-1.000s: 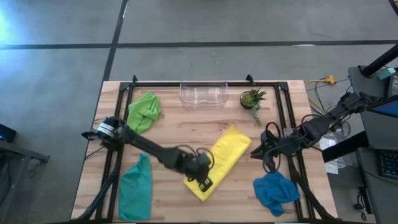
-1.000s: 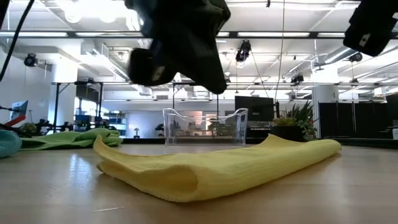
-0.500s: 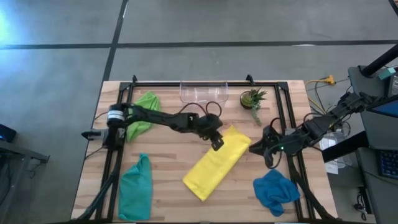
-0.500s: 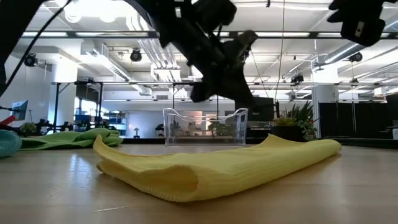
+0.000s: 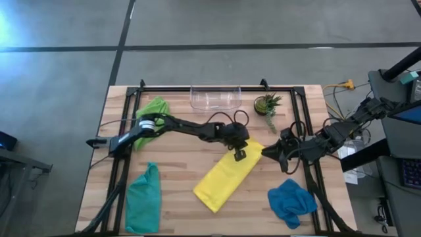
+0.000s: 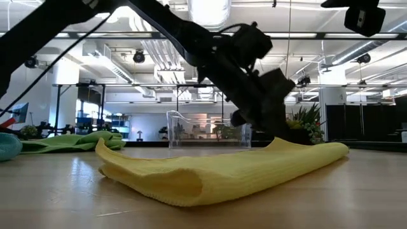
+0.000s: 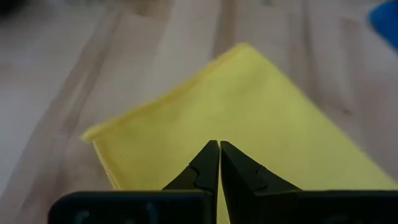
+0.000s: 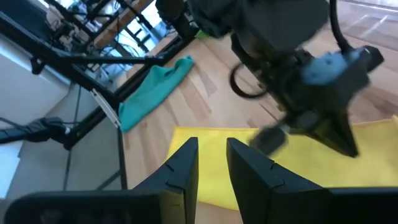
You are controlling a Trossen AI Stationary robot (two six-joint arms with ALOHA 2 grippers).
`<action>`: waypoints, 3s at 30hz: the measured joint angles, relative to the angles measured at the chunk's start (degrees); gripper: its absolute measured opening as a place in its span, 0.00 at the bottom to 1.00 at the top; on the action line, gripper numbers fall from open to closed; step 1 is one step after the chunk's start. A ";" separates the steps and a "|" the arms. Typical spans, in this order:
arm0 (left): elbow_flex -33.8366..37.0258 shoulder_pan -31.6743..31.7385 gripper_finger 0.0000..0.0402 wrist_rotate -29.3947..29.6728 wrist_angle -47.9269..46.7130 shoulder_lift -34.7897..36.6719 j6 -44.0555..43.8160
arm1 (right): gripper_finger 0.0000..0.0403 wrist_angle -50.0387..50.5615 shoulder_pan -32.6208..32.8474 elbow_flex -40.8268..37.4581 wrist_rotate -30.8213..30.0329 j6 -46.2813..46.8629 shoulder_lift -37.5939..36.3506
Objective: Fold microfiber towels
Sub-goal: Fold the yellow microfiber towel
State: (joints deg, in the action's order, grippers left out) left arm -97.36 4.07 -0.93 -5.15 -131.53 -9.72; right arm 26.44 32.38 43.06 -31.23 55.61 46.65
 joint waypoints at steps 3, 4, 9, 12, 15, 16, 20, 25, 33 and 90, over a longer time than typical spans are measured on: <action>-2.03 0.25 0.00 1.07 -0.48 -2.13 -0.21 | 0.20 0.09 -0.02 0.51 -0.36 1.33 0.02; -2.33 0.33 0.00 1.13 -1.05 -2.42 -0.23 | 0.20 0.01 -0.02 0.73 -0.39 1.40 0.01; -2.04 0.34 0.00 7.30 -7.22 -2.06 -0.23 | 0.20 -0.04 -0.02 1.48 -0.58 1.37 0.04; -1.17 0.56 0.00 9.14 -10.05 -1.39 0.07 | 0.20 -0.02 -0.02 1.56 -2.30 1.03 0.04; -0.54 0.64 0.00 9.49 -12.12 -1.06 0.06 | 0.20 0.09 -0.04 1.56 -3.52 0.46 0.04; -0.43 0.67 0.00 9.90 -13.42 -0.96 -0.11 | 0.20 0.06 -0.04 1.56 -3.57 0.14 0.04; -0.41 0.53 0.00 14.96 -19.88 -0.71 -0.51 | 0.20 0.06 -0.04 1.56 -3.57 -0.08 0.04; 0.44 0.38 0.00 20.31 -26.63 0.53 -3.38 | 0.20 -0.03 -0.04 1.56 -3.56 -0.13 0.04; 1.07 0.32 0.00 23.67 -39.67 2.04 -6.69 | 0.20 -0.41 -0.04 1.56 -3.58 -1.13 0.04; 49.31 -60.41 0.01 28.92 -3.52 36.71 -11.05 | 0.20 -10.37 -1.07 1.49 -6.29 -4.61 8.54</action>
State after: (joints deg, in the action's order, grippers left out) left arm -48.05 -56.34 27.99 -8.68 -94.82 -20.77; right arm 16.07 31.31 44.56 -37.52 51.00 55.19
